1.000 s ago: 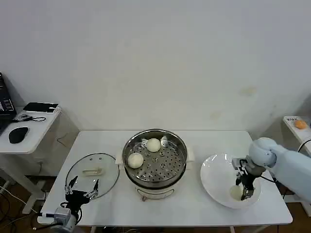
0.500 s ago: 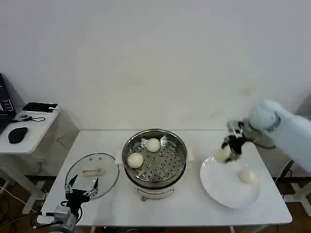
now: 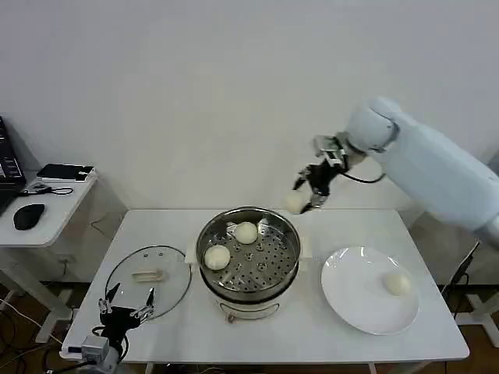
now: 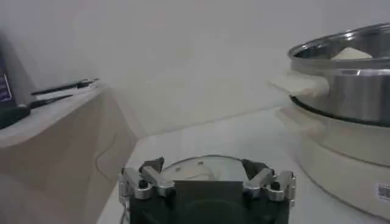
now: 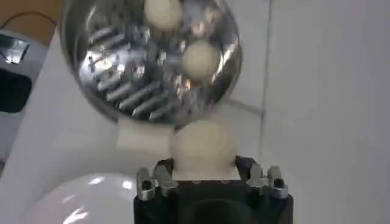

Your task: Take steamed baozi put them in steamer then cover it.

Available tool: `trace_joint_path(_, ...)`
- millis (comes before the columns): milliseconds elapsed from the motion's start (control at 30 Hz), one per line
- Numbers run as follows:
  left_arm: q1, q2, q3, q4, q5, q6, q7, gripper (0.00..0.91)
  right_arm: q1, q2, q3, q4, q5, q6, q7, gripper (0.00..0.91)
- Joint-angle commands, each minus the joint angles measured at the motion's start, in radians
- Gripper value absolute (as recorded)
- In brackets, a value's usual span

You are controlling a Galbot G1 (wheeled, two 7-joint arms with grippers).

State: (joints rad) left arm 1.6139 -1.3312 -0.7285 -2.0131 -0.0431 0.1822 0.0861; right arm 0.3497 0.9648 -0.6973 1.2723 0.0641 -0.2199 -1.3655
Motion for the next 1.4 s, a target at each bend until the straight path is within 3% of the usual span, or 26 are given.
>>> trace_joint_path(33, 0.025, -0.006, -0.005, -0.016, -0.006, 0.000, 0.001, 0.907, 0.038, 0.207, -0.044, -0.063, 0.054, 0.290, -0.027, 0.695)
trace_joint_path(133, 0.032, -0.013, -0.001, -0.023, 0.000, 0.000, -0.001, 0.907, 0.038, 0.208, -0.103, -0.004, 0.017, 0.333, -0.043, 0.695)
trace_joint_path(367, 0.045, -0.017, 0.008, -0.043, 0.012, -0.001, -0.009, 0.907, 0.001, 0.167, -0.202, 0.243, -0.238, 0.447, -0.012, 0.695)
trace_joint_path(467, 0.055, -0.003, 0.013, -0.060, 0.018, -0.004, -0.008, 0.907, -0.001, 0.156, -0.226, 0.305, -0.299, 0.458, -0.010, 0.695)
trace_joint_path(867, 0.049, -0.023, 0.000, -0.068, 0.019, -0.004, -0.010, 0.907, -0.029, 0.156, -0.307, 0.371, -0.247, 0.452, -0.001, 0.695)
trace_joint_path(1033, 0.050, -0.021, -0.003, -0.069, 0.013, -0.004, -0.011, 0.907, -0.029, 0.145, -0.336, 0.366, -0.251, 0.456, 0.000, 0.695)
trace_joint_path(1200, 0.040, -0.021, 0.002, -0.068, 0.011, -0.003, -0.009, 0.907, -0.043, 0.163, -0.320, 0.308, -0.312, 0.478, 0.011, 0.695)
trace_joint_path(1400, 0.037, -0.021, 0.003, -0.059, 0.011, -0.003, -0.009, 0.907, -0.046, 0.174, -0.318, 0.301, -0.303, 0.479, 0.015, 0.705)
